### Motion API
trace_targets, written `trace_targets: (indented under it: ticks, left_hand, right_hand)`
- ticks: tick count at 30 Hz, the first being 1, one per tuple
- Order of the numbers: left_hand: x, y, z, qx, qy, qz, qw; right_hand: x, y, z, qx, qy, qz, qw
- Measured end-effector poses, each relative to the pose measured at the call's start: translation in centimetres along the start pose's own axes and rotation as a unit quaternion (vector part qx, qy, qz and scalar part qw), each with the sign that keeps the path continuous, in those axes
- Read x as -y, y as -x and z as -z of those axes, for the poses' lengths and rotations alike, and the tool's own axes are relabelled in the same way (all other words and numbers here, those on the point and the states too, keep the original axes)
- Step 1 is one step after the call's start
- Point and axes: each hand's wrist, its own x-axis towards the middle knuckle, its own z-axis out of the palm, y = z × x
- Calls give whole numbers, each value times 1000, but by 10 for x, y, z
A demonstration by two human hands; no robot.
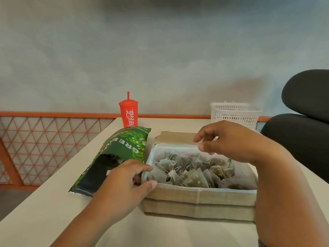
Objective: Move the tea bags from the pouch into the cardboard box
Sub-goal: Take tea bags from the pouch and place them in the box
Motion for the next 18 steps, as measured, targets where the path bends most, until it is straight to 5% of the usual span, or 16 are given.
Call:
trace_targets:
  ticks: [18]
  left_hand:
    - [-44, -2, -60, 49, -27, -131, 990]
  right_hand:
    - [-37, 20, 27, 14, 2, -28, 999]
